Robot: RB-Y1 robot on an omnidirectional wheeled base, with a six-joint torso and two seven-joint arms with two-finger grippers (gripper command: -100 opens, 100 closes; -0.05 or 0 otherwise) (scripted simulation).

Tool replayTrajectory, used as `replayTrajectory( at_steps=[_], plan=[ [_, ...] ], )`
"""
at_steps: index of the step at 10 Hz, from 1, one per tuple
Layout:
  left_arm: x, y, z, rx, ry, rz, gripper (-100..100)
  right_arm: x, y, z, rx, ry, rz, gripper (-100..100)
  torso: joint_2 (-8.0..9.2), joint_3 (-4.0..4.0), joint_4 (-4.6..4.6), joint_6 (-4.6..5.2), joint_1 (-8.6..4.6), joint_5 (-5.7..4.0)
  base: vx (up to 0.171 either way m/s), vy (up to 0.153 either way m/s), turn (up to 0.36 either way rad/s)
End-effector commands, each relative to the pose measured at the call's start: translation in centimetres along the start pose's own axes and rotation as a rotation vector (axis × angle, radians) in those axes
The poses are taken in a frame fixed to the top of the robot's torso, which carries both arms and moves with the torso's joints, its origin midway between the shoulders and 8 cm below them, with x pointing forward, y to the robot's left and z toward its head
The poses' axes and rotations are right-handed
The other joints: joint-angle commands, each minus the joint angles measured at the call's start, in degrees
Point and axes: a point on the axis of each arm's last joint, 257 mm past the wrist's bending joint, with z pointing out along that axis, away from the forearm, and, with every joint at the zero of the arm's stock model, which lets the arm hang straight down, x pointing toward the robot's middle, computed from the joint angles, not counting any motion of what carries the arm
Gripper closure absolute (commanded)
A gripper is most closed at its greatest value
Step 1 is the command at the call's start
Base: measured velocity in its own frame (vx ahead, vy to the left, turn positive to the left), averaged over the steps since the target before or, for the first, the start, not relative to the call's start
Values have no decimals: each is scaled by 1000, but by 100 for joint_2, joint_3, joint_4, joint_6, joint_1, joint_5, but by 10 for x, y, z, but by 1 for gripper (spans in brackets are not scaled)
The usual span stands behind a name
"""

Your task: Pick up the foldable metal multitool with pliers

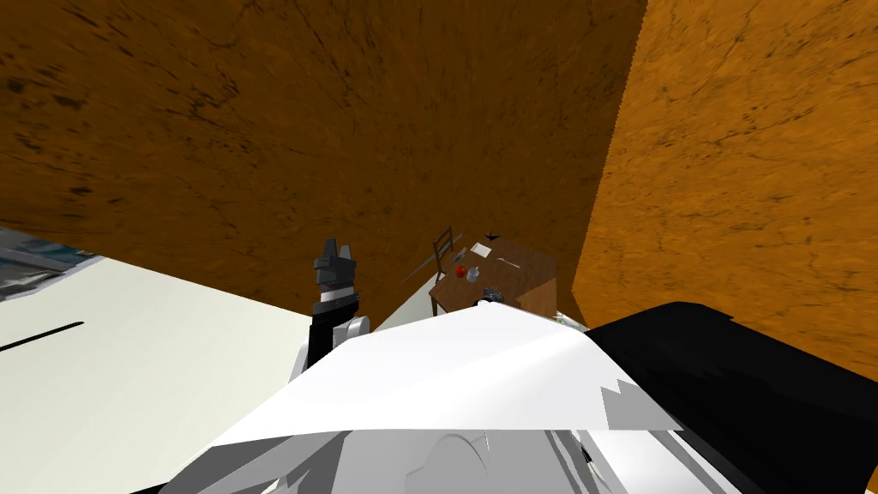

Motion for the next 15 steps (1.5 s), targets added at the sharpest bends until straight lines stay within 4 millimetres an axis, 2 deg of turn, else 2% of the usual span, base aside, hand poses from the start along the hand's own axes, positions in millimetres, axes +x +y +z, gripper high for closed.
replayTrajectory(
  at_steps=[1,4,5,6,9,10,11,12,14,15],
  plan=[
    [0,0,0,0,0,0,0,0,0,0,0,0,0,100,0,0,0,0,0,0,0,0,0],
    [0,0,0,0,0,0,0,0,0,0,0,-1,-1,100,3,2,0,2,0,-2,0,0,0],
    [0,0,0,0,0,0,0,0,0,0,0,-1,-1,0,3,2,0,2,1,-2,0,0,0],
    [0,0,0,0,0,0,0,-3,-13,12,11,-3,0,100,3,1,0,2,1,-1,-27,72,121],
    [0,0,0,0,0,0,0,-11,-44,37,36,-5,1,100,-10,-12,-15,-11,24,-25,-35,128,122],
    [0,0,0,0,0,0,0,-12,-47,38,43,-6,5,100,-16,-16,-15,-15,19,-27,-13,81,47],
    [0,0,0,0,0,0,0,-16,-62,50,54,-5,6,100,-20,-18,-16,-14,8,-27,-27,85,115],
    [0,0,0,0,0,0,0,-17,-64,50,60,-6,9,100,-18,-17,-16,-16,7,-28,-13,71,61],
    [0,0,0,0,0,0,0,-23,-92,70,77,-1,12,100,-24,-21,-17,-18,11,-27,-12,122,147],
    [0,0,0,0,0,0,0,-26,-99,72,92,-3,23,100,-23,-21,-18,-20,23,-28,-17,106,68]
  ],
)
